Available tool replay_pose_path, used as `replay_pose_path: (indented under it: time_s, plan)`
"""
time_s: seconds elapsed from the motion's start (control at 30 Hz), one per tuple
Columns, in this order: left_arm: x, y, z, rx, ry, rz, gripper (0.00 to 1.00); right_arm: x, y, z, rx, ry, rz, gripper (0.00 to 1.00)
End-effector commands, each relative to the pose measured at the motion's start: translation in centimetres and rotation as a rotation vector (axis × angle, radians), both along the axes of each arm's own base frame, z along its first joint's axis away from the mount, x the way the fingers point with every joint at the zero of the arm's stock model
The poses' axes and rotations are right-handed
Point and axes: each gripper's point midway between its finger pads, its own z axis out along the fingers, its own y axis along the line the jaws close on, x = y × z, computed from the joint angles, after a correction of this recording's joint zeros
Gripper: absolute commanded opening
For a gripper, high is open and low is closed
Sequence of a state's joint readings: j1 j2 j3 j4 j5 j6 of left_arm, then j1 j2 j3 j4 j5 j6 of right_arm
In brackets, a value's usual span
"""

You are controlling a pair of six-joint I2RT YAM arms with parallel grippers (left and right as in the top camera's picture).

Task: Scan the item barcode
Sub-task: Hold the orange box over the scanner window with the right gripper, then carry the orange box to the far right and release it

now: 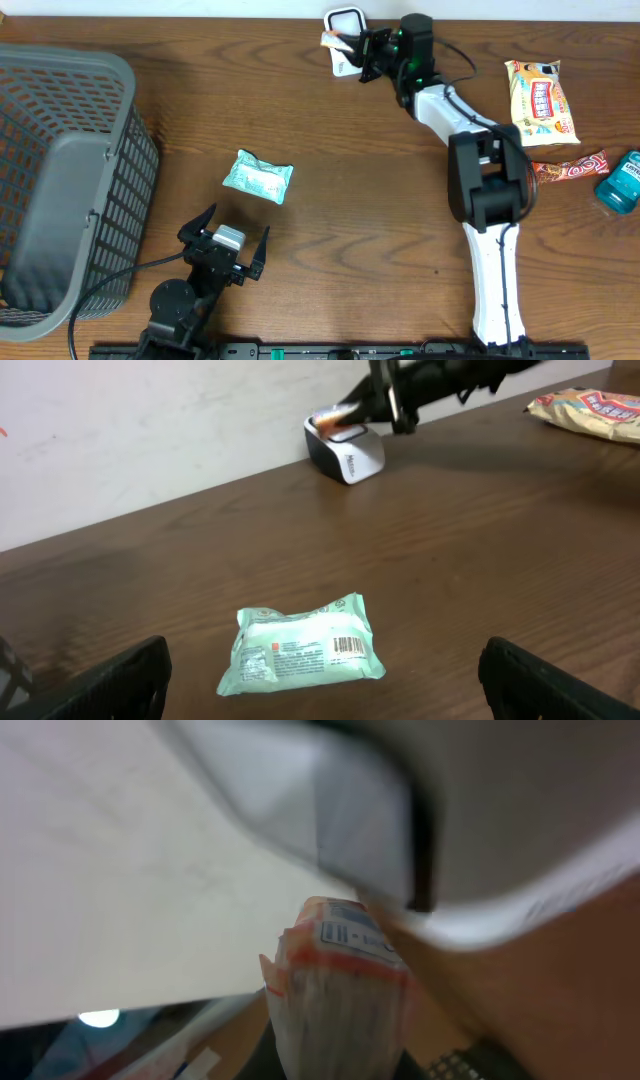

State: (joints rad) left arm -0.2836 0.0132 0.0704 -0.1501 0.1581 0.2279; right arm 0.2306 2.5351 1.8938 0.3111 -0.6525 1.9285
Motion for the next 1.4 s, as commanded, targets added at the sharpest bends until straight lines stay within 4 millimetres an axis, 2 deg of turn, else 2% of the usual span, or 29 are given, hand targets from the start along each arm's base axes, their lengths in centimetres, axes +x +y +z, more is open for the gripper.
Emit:
replay_pose_path:
  time_s: [0.0, 0.13, 0.3, 0.43, 0.57, 0.7, 0.77, 0.83, 0.93, 1.0, 1.1, 1.17, 1.27, 1.37]
  plan:
    - [-0.1, -0.2, -1.3, -0.002, 0.042, -0.007, 0.98, 1.4, 0.1, -0.4, -0.012, -0.047, -0.001, 0.02]
    - [-0.1, -0.2, -1.3, -0.002, 0.042, -0.007, 0.98, 2.4, 0.1, 1.3, -0.058, -0.134, 0.006, 0.02]
    - [-0.1, -0.2, -1.3, -0.002, 0.042, -0.007, 0.98, 2.9, -0.3, 2.4, -0.098, -0.164, 0.017, 0.01]
    - [-0.1, -0.2, -1.3, -0.002, 0.042, -0.007, 0.98, 2.8, -0.4, 3.4, -0.132, -0.251, 0.072, 0.02]
    - [-0.1, -0.2, -1.3, -0.002, 0.042, -0.007, 0.98, 2.3, -1.0, 5.7, -0.251, -0.469, 0.179, 0.02]
    - [-0.1, -0.2, -1.3, -0.002, 0.042, -0.007, 0.98, 0.8, -3.2, 7.1, -0.440, -0.515, 0.253, 0.02]
    - [-0.1, -0.2, -1.3, -0.002, 0.042, -0.007, 0.98, -0.8, -5.5, 7.6, -0.598, -0.450, 0.263, 0.02]
    - [-0.1, -0.2, -1.3, -0.002, 0.042, -0.007, 0.98, -2.6, -9.0, 8.1, -0.796, -0.336, 0.227, 0.02]
    - [-0.1, -0.2, -1.3, -0.002, 0.042, -0.007, 0.98, -6.4, -16.5, 10.2, -1.151, -0.103, 0.074, 0.02]
    - [-0.1, -0.2, -1.3, -0.002, 0.042, -0.007, 0.98, -9.6, -21.7, 12.4, -1.378, 0.040, -0.042, 0.01]
    - [-0.1, -0.2, -1.3, -0.002, 0.042, -0.007, 0.98, -13.5, -28.1, 15.2, -1.658, 0.211, -0.176, 0.02]
    - [-0.1, -0.2, -1.3, -0.002, 0.042, -0.007, 0.98, -15.8, -31.7, 16.3, -1.826, 0.333, -0.228, 0.01]
    - [-0.1, -0.2, -1.3, -0.002, 0.042, -0.007, 0.98, -18.3, -35.7, 15.5, -1.968, 0.505, -0.218, 0.02]
    - [-0.1, -0.2, -1.3, -0.002, 0.042, -0.007, 0.98, -20.4, -39.0, 12.5, -1.958, 0.670, -0.208, 0.02]
